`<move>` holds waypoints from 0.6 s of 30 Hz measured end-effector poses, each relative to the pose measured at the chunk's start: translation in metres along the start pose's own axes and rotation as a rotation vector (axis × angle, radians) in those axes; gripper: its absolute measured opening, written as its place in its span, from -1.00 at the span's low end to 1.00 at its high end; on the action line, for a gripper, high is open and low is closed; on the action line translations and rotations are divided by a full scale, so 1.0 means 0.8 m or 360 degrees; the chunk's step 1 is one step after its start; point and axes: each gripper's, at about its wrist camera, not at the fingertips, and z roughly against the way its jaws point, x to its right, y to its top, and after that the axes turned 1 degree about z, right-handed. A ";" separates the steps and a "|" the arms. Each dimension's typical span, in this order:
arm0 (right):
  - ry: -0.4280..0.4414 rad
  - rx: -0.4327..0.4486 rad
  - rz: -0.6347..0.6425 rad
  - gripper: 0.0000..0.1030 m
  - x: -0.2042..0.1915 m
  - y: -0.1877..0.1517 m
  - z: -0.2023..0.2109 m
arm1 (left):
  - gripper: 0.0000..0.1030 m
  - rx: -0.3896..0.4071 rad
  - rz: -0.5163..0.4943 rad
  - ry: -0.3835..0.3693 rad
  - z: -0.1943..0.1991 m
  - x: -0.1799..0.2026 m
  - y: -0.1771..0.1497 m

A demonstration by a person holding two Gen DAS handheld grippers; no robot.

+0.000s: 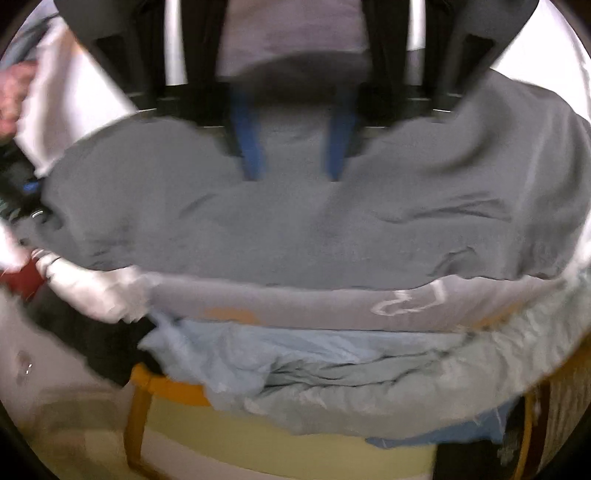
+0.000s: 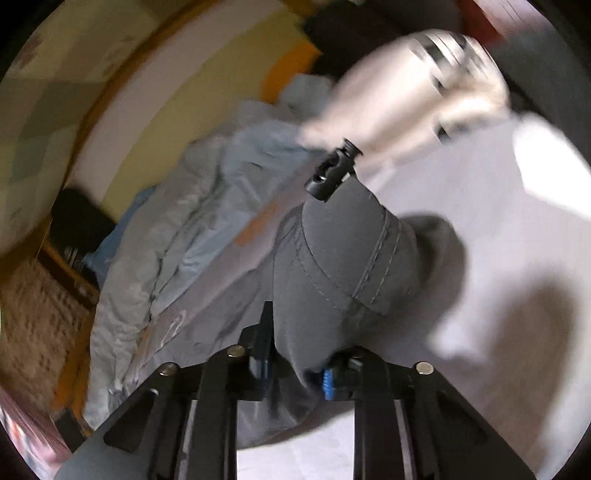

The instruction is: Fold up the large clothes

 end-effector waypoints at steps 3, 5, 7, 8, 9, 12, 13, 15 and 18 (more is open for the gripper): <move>0.0060 0.0076 0.0139 -0.63 -0.029 0.007 0.024 | -0.94 0.0072 -0.0156 -0.0053 0.023 0.033 0.009; 0.0092 0.0109 0.0196 -0.63 -0.048 0.012 0.035 | -0.96 -0.0045 -0.0182 -0.0055 0.005 0.043 0.009; 0.0158 0.0112 0.0239 -0.64 -0.066 0.017 0.044 | -0.95 -0.0152 -0.0134 0.0006 -0.029 0.036 0.002; 0.0202 0.0092 0.0254 -0.65 -0.075 0.018 0.044 | -0.95 -0.0161 -0.0095 -0.0006 -0.041 0.029 -0.001; 0.0235 0.0074 0.0289 -0.65 -0.087 0.018 0.046 | -0.95 -0.0148 -0.0063 -0.0020 -0.048 0.024 -0.006; 0.0205 0.0136 0.0473 -0.65 -0.122 0.006 0.054 | -0.95 -0.0122 -0.0040 -0.0016 -0.041 0.023 -0.009; 0.0197 0.0154 0.0532 -0.65 -0.131 0.003 0.058 | -0.96 -0.0124 -0.0010 -0.0041 -0.037 0.020 -0.007; 0.0216 0.0188 0.0621 -0.65 -0.146 0.000 0.066 | -0.97 -0.0104 0.0072 -0.0112 -0.026 0.010 0.004; 0.0284 0.0216 0.0726 -0.65 -0.160 -0.005 0.082 | -0.97 0.0041 0.0151 -0.0101 -0.005 -0.011 0.033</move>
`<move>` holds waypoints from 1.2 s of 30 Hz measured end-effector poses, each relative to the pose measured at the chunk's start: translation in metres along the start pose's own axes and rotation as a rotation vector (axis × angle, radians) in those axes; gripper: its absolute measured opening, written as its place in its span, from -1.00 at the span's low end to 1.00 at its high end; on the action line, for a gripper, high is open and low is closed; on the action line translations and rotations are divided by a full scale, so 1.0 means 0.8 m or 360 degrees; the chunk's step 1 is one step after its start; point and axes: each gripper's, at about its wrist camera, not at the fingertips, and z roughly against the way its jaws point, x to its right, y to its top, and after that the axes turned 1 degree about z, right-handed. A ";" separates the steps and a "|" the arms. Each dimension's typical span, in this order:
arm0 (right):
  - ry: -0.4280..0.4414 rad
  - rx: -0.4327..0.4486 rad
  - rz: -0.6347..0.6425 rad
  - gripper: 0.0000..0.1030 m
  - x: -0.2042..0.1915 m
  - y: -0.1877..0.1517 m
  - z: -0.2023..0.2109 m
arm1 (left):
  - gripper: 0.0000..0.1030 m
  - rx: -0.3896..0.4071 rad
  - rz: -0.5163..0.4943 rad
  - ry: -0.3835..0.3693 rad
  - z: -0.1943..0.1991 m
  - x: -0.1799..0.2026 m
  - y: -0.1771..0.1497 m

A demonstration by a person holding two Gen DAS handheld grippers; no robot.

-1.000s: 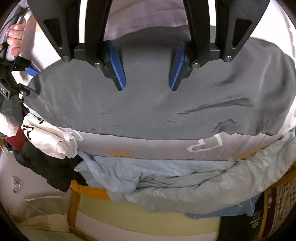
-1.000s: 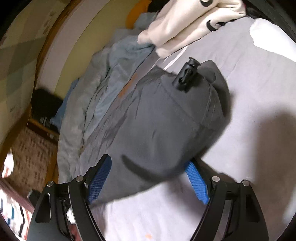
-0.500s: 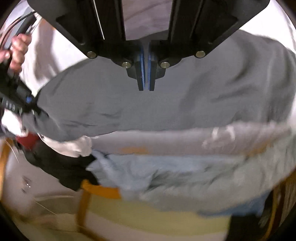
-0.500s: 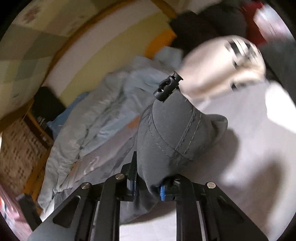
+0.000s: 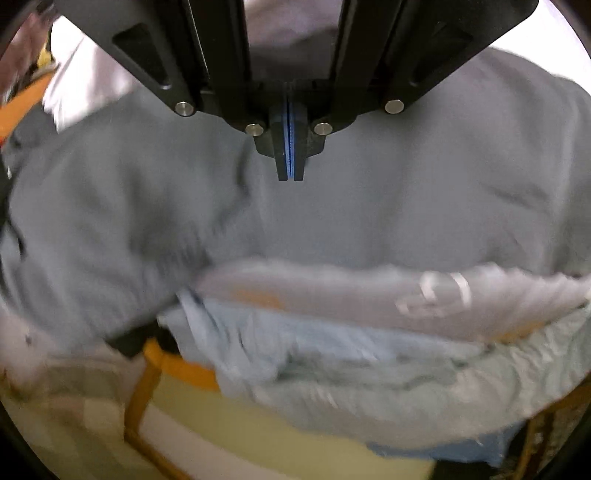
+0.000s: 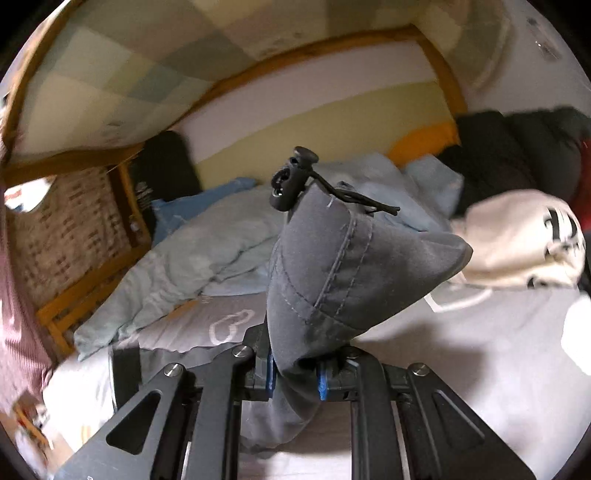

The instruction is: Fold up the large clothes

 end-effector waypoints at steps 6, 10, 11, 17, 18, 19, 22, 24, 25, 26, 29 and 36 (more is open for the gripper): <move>0.0036 -0.0001 0.0146 -0.65 -0.028 -0.001 0.010 | -0.94 -0.0262 0.0180 -0.0059 -0.082 -0.048 0.024; 0.0090 -0.0012 0.0162 -0.67 -0.043 -0.008 0.006 | -0.93 -0.0278 0.0024 0.0093 -0.090 -0.027 0.024; 0.0088 -0.0006 0.0187 -0.67 -0.047 -0.008 0.005 | -0.95 -0.0287 0.0041 0.0101 -0.087 -0.027 0.029; 0.0148 0.0000 0.0183 -0.67 -0.058 -0.003 0.008 | -0.95 -0.0234 -0.0019 0.0112 -0.093 -0.017 0.055; 0.0148 -0.0005 0.0185 -0.67 -0.060 -0.002 0.006 | -0.93 -0.0292 0.0006 0.0101 -0.113 -0.023 0.051; 0.0146 -0.0019 0.0182 -0.71 -0.063 -0.001 0.002 | -0.93 -0.0290 0.0003 0.0084 -0.118 -0.027 0.049; 0.0186 -0.0017 0.0184 -0.72 -0.076 0.004 -0.009 | -0.98 -0.0281 0.0065 -0.0007 -0.092 -0.034 0.053; 0.0222 -0.0013 0.0213 -0.72 -0.089 0.009 -0.013 | -0.98 -0.0154 0.0128 -0.0147 -0.040 -0.045 0.043; 0.0248 -0.0016 0.0230 -0.72 -0.097 0.012 -0.017 | -0.98 -0.0067 0.0117 -0.0150 -0.010 -0.050 0.036; 0.0272 -0.0022 0.0246 -0.72 -0.106 0.013 -0.022 | -0.98 -0.0009 0.0103 -0.0113 0.012 -0.055 0.030; 0.0347 -0.0048 0.0315 -0.72 -0.147 0.013 -0.043 | -0.98 0.0162 0.0134 0.0072 0.082 -0.090 0.018; 0.0535 -0.0144 0.0422 -0.72 -0.259 -0.024 -0.100 | -0.98 0.0588 0.0260 0.0453 0.232 -0.170 0.041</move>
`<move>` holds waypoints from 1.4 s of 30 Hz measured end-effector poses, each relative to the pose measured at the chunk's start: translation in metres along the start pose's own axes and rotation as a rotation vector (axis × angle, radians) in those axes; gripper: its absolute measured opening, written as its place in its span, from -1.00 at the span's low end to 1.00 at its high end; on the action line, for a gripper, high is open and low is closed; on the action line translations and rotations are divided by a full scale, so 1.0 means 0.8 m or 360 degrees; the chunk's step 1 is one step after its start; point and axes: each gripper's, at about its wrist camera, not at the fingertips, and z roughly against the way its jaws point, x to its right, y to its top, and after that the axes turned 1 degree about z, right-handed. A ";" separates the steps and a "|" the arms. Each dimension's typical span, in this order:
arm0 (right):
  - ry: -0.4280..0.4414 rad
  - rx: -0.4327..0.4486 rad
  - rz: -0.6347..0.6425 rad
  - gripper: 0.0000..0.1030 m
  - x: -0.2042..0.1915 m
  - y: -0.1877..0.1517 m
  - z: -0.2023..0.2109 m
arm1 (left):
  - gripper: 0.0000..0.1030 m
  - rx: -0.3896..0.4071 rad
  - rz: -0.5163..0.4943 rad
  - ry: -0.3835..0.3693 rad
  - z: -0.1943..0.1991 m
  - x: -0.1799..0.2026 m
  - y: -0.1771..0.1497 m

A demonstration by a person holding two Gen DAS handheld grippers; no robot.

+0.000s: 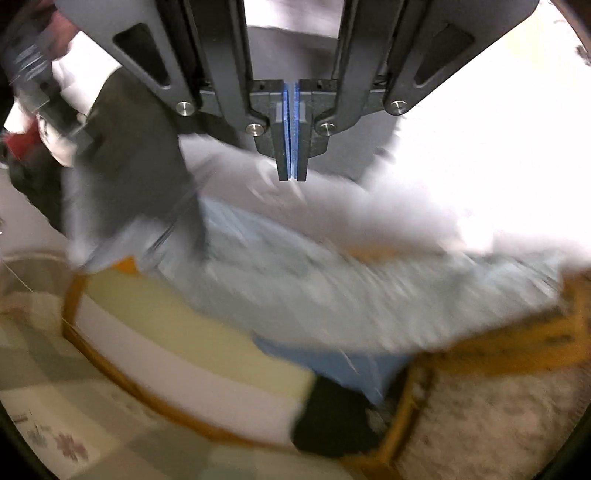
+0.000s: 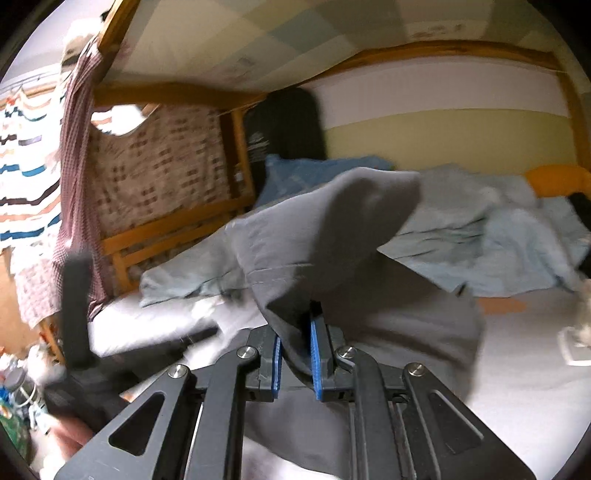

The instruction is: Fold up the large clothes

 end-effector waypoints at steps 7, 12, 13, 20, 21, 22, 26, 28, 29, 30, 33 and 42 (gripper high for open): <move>0.0104 -0.0226 0.0008 -0.75 -0.075 -0.057 -0.121 | -0.98 0.0145 0.0143 0.0214 0.045 -0.078 0.020; 0.0082 -0.0456 0.0103 -0.76 -0.120 -0.133 -0.191 | -0.98 0.0122 0.0180 0.0192 0.034 -0.104 0.015; 0.0039 -0.0445 0.0156 -0.76 -0.127 -0.142 -0.193 | -0.98 0.0109 0.0176 0.0175 0.032 -0.108 0.013; -0.0066 -0.0381 0.0265 -0.75 -0.145 -0.156 -0.173 | -0.13 0.0083 0.0154 0.0051 0.020 -0.126 0.009; -0.0072 -0.0377 0.0269 -0.75 -0.144 -0.154 -0.169 | 0.00 0.0064 0.0172 -0.0007 0.017 -0.127 0.007; -0.0085 -0.0366 0.0274 -0.73 -0.142 -0.151 -0.160 | 0.22 0.0044 0.0199 -0.0051 0.012 -0.130 0.007; -0.0054 -0.0349 0.0263 -0.49 -0.131 -0.146 -0.118 | 0.49 -0.0041 0.0263 -0.0262 -0.011 -0.124 -0.006; -0.0016 -0.0353 0.0273 -0.27 -0.125 -0.150 -0.092 | 0.49 -0.0131 0.0255 -0.0286 -0.027 -0.115 -0.013; -0.0046 -0.0362 0.0275 0.11 -0.120 -0.154 -0.077 | 0.49 -0.0157 0.0251 -0.0287 -0.033 -0.110 -0.017; -0.0097 -0.0344 0.0266 0.21 -0.115 -0.158 -0.064 | 0.50 -0.0174 0.0242 -0.0286 -0.037 -0.106 -0.021; -0.0196 -0.0272 0.0185 0.21 -0.084 -0.170 -0.012 | 0.56 -0.0223 0.0180 -0.0184 -0.052 -0.095 -0.032; -0.0421 -0.0401 -0.0095 0.24 0.033 -0.162 -0.021 | 1.00 -0.0604 0.0546 -0.0129 -0.136 -0.129 -0.090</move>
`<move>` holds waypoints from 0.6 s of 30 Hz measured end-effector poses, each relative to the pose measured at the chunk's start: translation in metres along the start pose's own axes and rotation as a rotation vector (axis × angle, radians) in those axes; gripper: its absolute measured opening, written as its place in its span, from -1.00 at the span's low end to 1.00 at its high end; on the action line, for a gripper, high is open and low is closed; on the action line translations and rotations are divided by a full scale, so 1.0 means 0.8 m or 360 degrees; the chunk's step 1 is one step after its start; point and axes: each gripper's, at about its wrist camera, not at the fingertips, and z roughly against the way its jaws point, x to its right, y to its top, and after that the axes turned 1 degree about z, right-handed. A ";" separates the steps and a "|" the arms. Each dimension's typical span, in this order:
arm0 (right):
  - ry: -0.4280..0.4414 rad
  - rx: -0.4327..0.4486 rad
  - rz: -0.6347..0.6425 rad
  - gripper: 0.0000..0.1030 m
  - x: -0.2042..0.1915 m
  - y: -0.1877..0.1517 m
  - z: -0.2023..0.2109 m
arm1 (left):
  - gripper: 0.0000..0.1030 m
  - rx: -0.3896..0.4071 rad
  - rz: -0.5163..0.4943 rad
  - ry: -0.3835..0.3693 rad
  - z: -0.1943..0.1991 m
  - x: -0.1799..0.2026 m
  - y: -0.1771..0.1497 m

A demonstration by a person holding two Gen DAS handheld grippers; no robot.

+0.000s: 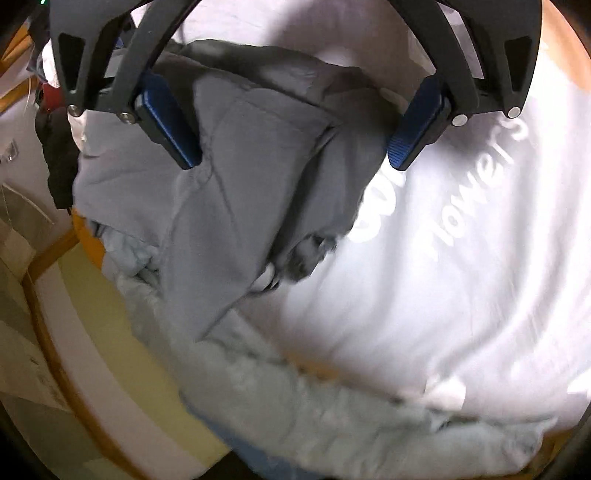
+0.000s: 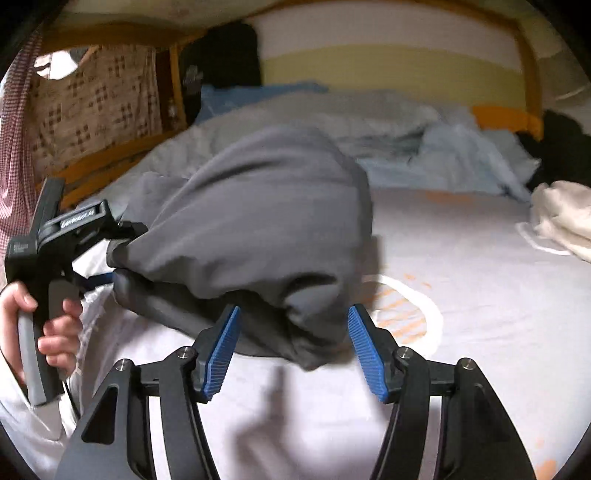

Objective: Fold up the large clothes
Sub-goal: 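Grasp the folded jacket bundle with both tools and lift it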

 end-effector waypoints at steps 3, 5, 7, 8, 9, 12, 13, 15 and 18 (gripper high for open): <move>-0.0095 -0.0038 0.0105 0.31 0.000 0.013 -0.031 | 1.00 -0.0037 -0.0024 -0.0001 -0.009 0.001 -0.004; -0.0156 -0.0108 0.0141 0.33 0.000 0.016 -0.053 | 1.00 -0.0081 -0.0056 0.0002 -0.015 0.004 -0.005; -0.0168 -0.0157 0.0093 0.26 0.008 0.018 -0.073 | 1.00 -0.0110 -0.0133 0.0038 -0.020 0.010 -0.008; -0.0141 -0.0127 0.0043 0.18 0.012 0.020 -0.075 | 1.00 -0.0114 -0.0189 0.0071 -0.021 0.016 -0.009; -0.0150 -0.0118 0.0058 0.11 0.011 0.022 -0.077 | 1.00 -0.0109 -0.0224 0.0097 -0.023 0.019 -0.010; -0.0231 -0.0108 0.0191 -0.11 -0.002 0.028 -0.079 | 1.00 -0.0086 -0.0261 0.0157 -0.026 0.026 -0.015; -0.0242 -0.0105 0.0188 -0.12 -0.003 0.028 -0.079 | 1.00 -0.0088 -0.0263 0.0166 -0.027 0.027 -0.015; -0.0252 -0.0095 0.0202 -0.14 -0.006 0.026 -0.074 | 0.96 -0.0091 -0.0254 0.0159 -0.027 0.027 -0.013; -0.0228 -0.0057 0.0193 -0.17 -0.008 0.024 -0.064 | -0.01 -0.0021 -0.0301 0.0128 -0.007 0.042 -0.016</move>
